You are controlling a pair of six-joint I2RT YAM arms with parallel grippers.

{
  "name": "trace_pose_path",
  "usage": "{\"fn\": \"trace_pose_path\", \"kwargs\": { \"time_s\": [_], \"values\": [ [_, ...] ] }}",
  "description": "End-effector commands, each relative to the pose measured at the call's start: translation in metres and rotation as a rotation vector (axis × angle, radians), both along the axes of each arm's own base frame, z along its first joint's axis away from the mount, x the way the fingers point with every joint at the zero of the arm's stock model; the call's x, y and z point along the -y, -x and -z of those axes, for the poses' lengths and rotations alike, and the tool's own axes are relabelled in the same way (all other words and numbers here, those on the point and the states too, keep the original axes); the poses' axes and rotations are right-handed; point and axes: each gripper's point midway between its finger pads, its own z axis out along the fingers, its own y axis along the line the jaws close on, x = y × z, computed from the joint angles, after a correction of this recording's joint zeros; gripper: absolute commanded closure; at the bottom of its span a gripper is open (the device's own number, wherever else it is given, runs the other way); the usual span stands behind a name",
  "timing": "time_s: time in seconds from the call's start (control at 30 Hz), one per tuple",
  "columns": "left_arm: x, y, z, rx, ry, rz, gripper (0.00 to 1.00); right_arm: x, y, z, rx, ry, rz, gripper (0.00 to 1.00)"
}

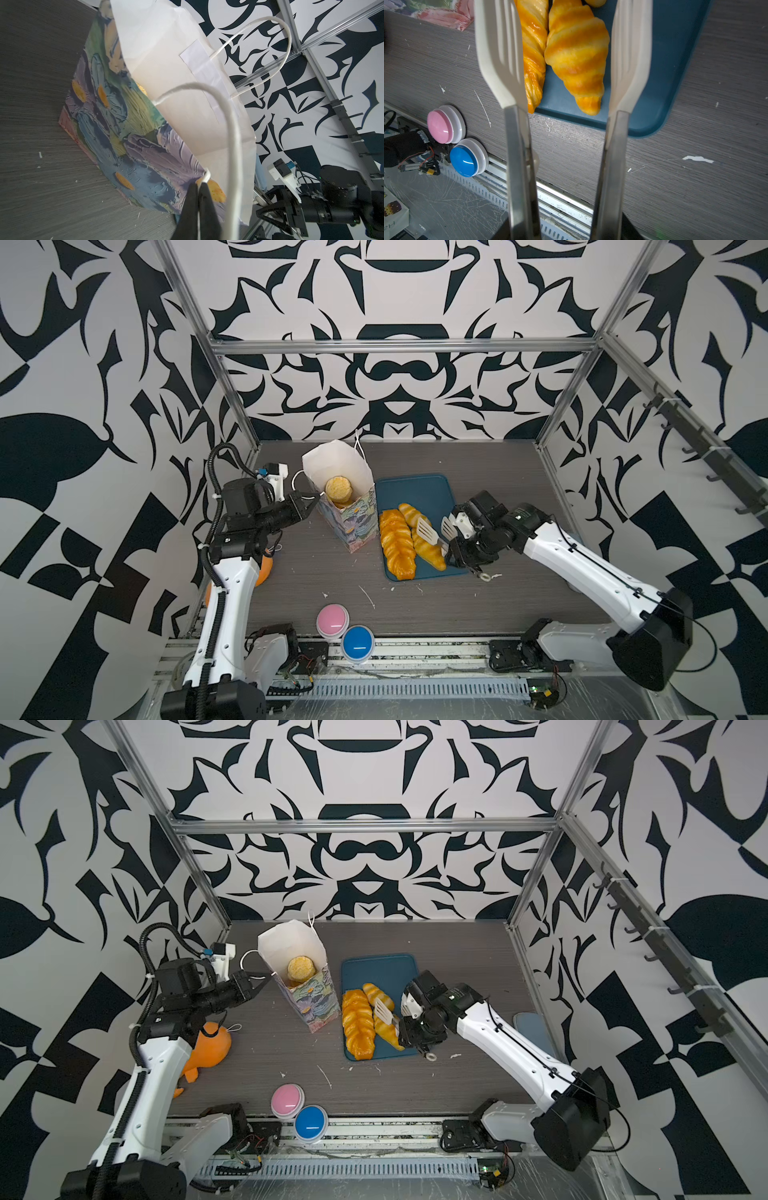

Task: Place the fake bread into the paper bag
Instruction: 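Move the tongs with the right gripper over the croissant, then lower the tongs onto the croissant and pinch it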

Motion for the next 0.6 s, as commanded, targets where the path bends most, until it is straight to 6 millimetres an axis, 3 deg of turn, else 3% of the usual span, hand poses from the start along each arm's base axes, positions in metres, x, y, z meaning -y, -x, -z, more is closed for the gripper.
{"fn": "trace_pose_path", "kwargs": {
  "time_s": [0.0, 0.57],
  "values": [
    [-0.001, -0.002, -0.002, 0.004, 0.003, -0.001, 1.00, -0.004, -0.002, -0.005, 0.022, -0.041, 0.001, 0.46],
    [0.000, -0.001, -0.002, 0.006, 0.004, 0.000, 1.00, -0.001, 0.003, 0.023, -0.040, -0.002, -0.002, 0.44]
  ]
}}
